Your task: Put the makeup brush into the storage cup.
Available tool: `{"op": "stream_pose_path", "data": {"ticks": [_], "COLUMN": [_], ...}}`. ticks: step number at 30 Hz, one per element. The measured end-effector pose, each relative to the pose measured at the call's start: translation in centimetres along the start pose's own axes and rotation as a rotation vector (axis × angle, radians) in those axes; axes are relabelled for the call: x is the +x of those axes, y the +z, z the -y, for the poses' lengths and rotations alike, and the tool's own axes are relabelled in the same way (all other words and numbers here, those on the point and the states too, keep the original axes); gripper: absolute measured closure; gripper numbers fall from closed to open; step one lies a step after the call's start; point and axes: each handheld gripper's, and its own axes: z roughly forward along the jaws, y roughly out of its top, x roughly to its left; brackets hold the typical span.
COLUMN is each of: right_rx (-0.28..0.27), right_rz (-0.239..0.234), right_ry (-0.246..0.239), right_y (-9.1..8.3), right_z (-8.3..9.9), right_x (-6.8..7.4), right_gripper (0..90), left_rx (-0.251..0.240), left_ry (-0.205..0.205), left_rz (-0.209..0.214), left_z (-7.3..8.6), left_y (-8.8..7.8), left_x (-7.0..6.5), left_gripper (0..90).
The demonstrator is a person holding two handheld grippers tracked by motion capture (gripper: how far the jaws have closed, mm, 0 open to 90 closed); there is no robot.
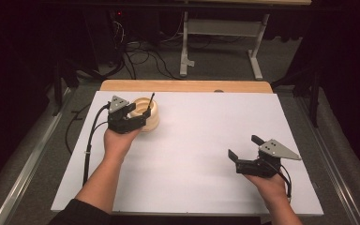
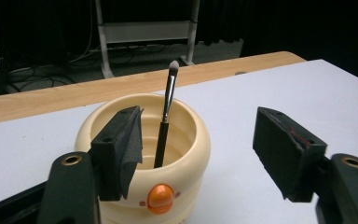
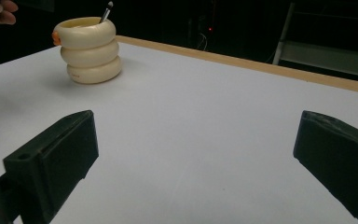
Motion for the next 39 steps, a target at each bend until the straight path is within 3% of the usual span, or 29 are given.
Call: {"op": "stream_pose_path", "data": {"ticks": [13, 22, 30, 35, 39], "right_rx": [0.005, 0.004, 0.0, 0.0, -0.001], "right_rz": [0.001, 0.0, 0.002, 0.003, 0.005], "right_ry": [-0.002, -0.004, -0.007, -0.006, -0.005], "right_y": [0.1, 0.1, 0.0, 0.0, -0.1], "right_z": [0.0, 0.0, 0.0, -0.1, -0.1], "right_x": [0.1, 0.2, 0.2, 0.2, 0.2], "right_gripper": [1.1, 1.1, 1.1, 1.2, 1.1], "left_rx": [0.013, -0.007, -0.018, -0.02, -0.012], "left_ry": [-0.022, -0.029, 0.002, 0.037, 0.035], "left_rz": [0.039, 0.083, 0.111, 0.08, 0.088], "left_z": [1.3, 2.3, 2.9, 3.5, 3.9], "left_y": [-0.9, -2.5, -4.4, -5.3, -6.0], "left_x": [-0.3, -0.6, -1.9, -2.5, -2.9], "left_gripper": [17.4, 15.7, 11.7, 5.2, 0.8]}}
